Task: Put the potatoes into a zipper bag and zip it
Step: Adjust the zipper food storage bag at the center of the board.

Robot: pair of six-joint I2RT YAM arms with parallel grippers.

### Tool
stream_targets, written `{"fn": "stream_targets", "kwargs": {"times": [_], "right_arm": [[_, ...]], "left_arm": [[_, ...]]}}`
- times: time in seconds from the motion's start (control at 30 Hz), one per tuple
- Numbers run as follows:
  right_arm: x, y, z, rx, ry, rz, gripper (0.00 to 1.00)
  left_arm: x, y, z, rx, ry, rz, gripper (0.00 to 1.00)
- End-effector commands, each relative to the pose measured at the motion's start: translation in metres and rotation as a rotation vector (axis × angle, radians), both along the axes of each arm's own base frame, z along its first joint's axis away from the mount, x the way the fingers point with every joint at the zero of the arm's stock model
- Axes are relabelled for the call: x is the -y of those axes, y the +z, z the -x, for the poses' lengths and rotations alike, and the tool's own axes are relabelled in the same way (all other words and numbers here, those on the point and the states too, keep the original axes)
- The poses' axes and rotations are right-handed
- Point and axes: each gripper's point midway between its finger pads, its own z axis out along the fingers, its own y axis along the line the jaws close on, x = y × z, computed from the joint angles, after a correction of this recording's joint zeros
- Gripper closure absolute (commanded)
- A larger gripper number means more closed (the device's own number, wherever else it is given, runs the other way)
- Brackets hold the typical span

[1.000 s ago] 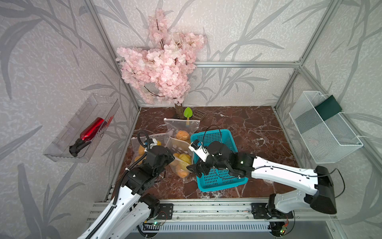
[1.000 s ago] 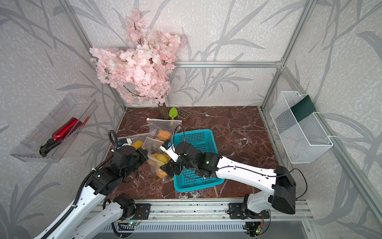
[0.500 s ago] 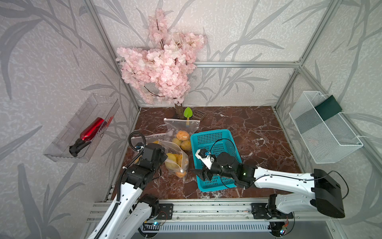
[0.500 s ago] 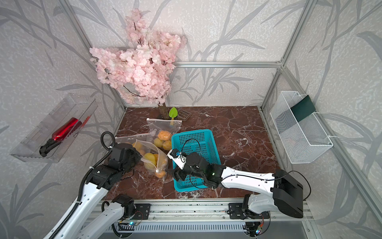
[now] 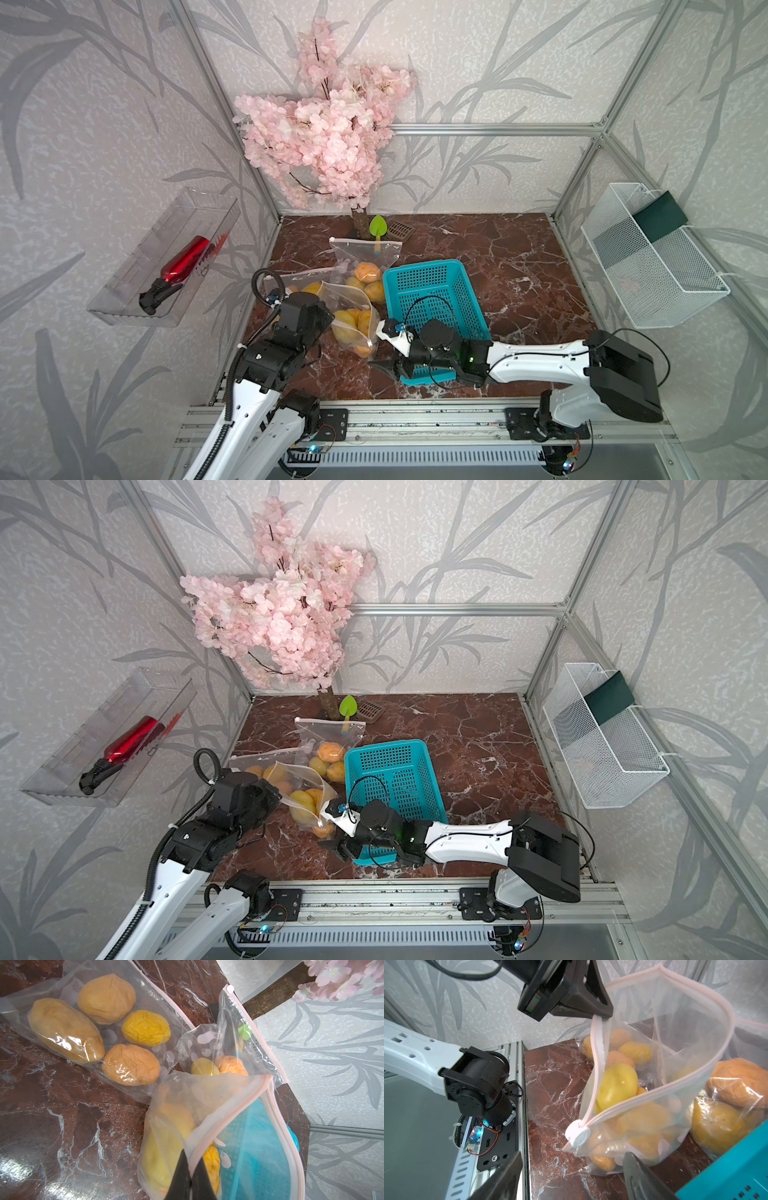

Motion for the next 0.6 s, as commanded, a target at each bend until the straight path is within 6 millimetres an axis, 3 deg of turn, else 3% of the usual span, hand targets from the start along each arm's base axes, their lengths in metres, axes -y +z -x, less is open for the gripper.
{"fn": "stream_targets", "kwargs": {"times": [0.0,0.33,0.57], "right_arm": [[-0.006,0.002,-0.002,0.038,-0.011,-0.034,0.22],[-0.002,-0.016,-0.031,0.070,-0.196,-0.022,0.23],[-0.005,-0.002,-0.029,0.060,-0.185,-0.052,0.41]], "left_arm": [[0.003,0.006,0.000,-0.002,0.001,0.031,1.00],[0.005,0.001,-0.002,-0.033,-0.004,0.037,1.00],[0.003,0.003,0.000,-0.010,0.003,0.044,1.00]]}}
